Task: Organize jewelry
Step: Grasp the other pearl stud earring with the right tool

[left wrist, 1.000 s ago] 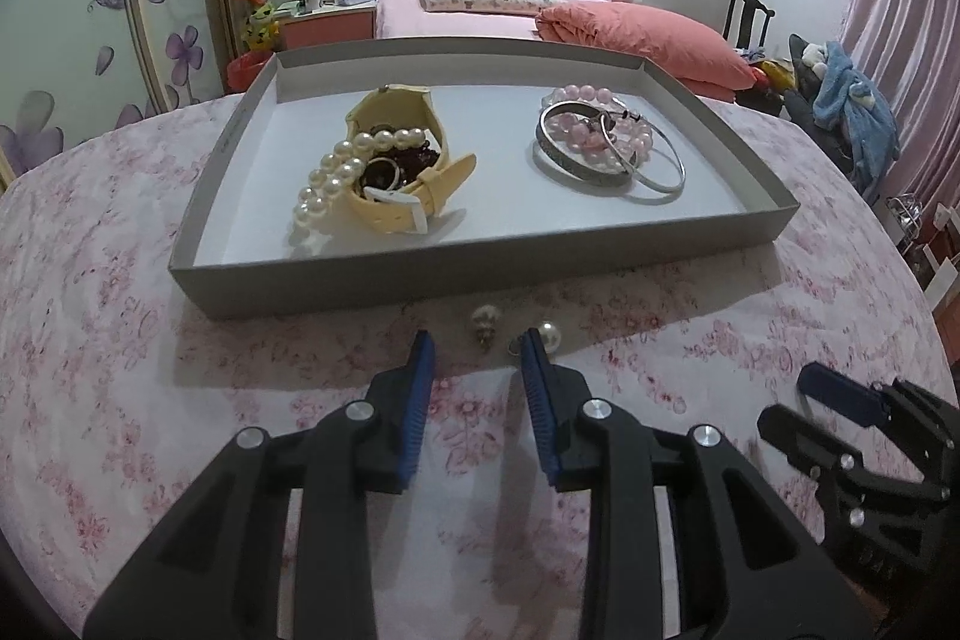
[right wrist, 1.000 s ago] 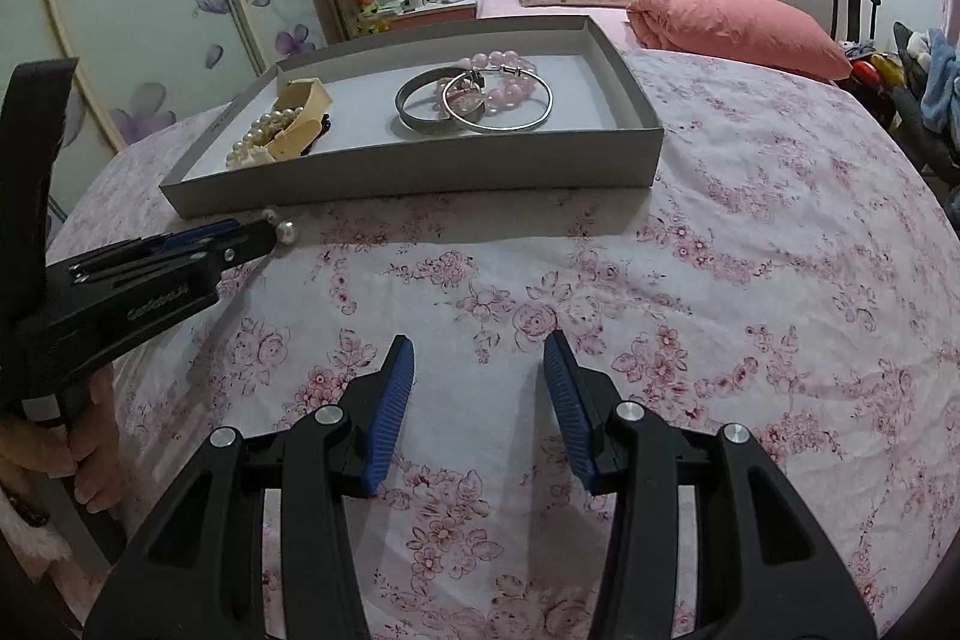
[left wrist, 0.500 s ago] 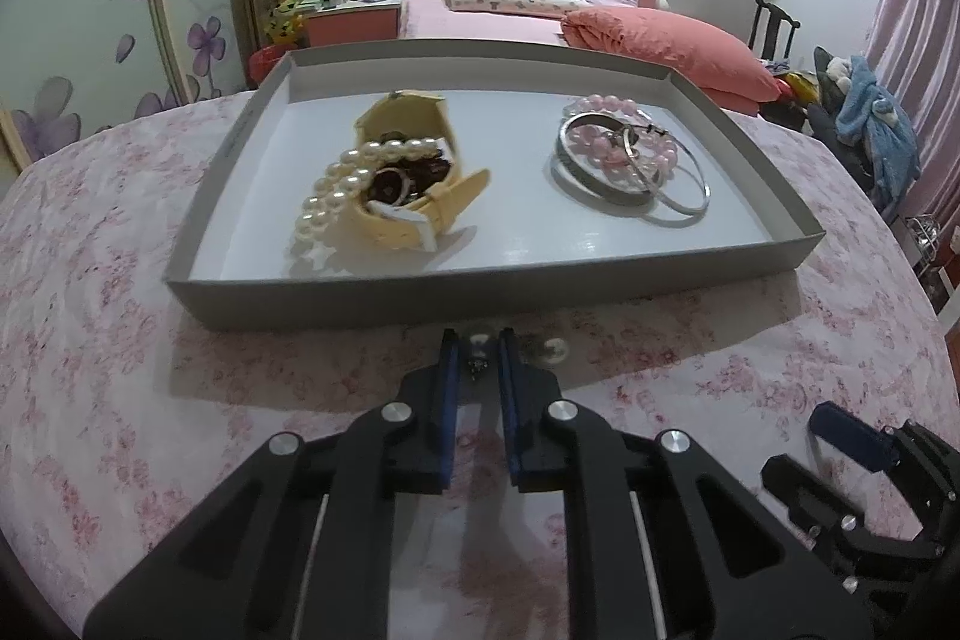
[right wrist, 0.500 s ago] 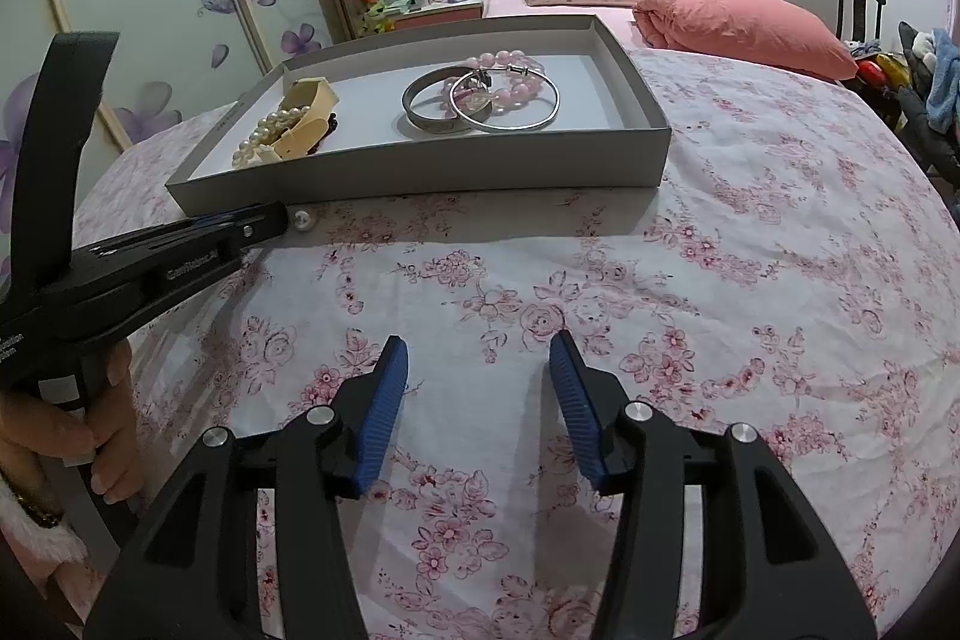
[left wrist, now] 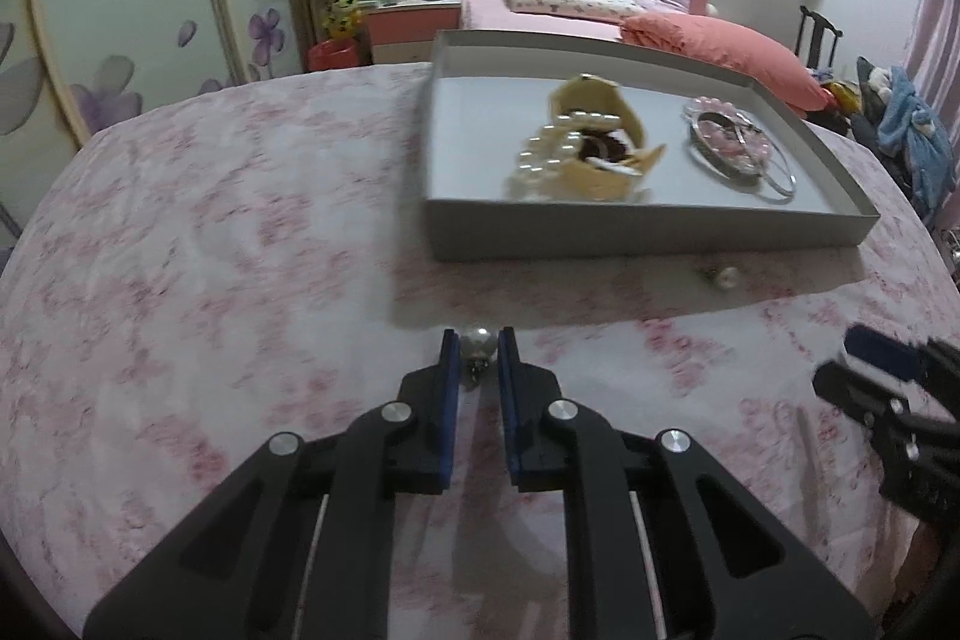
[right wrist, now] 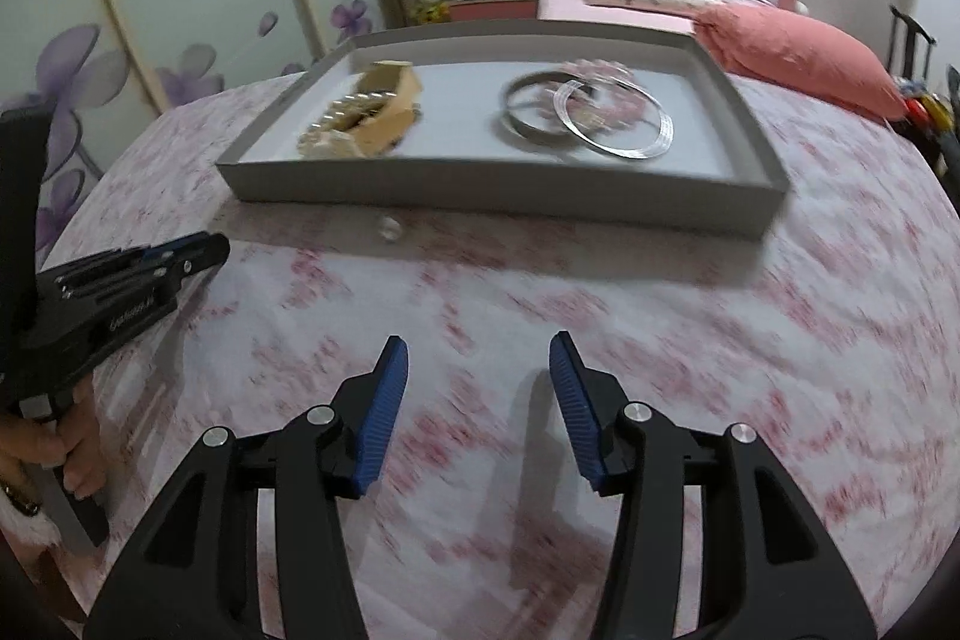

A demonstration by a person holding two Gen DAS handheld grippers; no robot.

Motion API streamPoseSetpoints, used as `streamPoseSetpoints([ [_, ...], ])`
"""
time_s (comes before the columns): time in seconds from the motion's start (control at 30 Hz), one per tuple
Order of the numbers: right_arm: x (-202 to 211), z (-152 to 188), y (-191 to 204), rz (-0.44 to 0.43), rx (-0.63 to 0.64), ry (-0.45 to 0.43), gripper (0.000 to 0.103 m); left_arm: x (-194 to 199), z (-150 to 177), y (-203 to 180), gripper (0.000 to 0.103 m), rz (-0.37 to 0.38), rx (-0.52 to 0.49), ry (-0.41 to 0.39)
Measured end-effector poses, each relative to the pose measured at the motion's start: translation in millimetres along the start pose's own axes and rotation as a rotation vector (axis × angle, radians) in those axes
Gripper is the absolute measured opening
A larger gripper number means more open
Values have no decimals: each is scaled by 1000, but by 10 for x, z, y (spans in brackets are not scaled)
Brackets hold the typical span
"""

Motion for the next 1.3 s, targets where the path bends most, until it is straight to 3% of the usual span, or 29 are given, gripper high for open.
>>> streamPoseSetpoints([
  [0.37,-355,-394,483,13,63,1,40,37,16,15,14,-2,13,1],
  [0.57,-367,-401,460,44,73,-13,15,34,10,39,14,7,19,0],
  [1.0,-281,-281,392,45,73,-13,14,30,4,47,14,7,19,0],
  [1.3,6,91,184,24,64,6,14,145,132,3,14,-10,-1,5],
])
Point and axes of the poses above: each gripper's, at about its wrist camera, not at the fingertips, and x roughly against the way its jaws point, y to its left, z to its underside, the point moved 1 cm from there along -x, roughly the way its jaws point, and after that the axes turned 11 degrees about z, right-handed, at the moved point
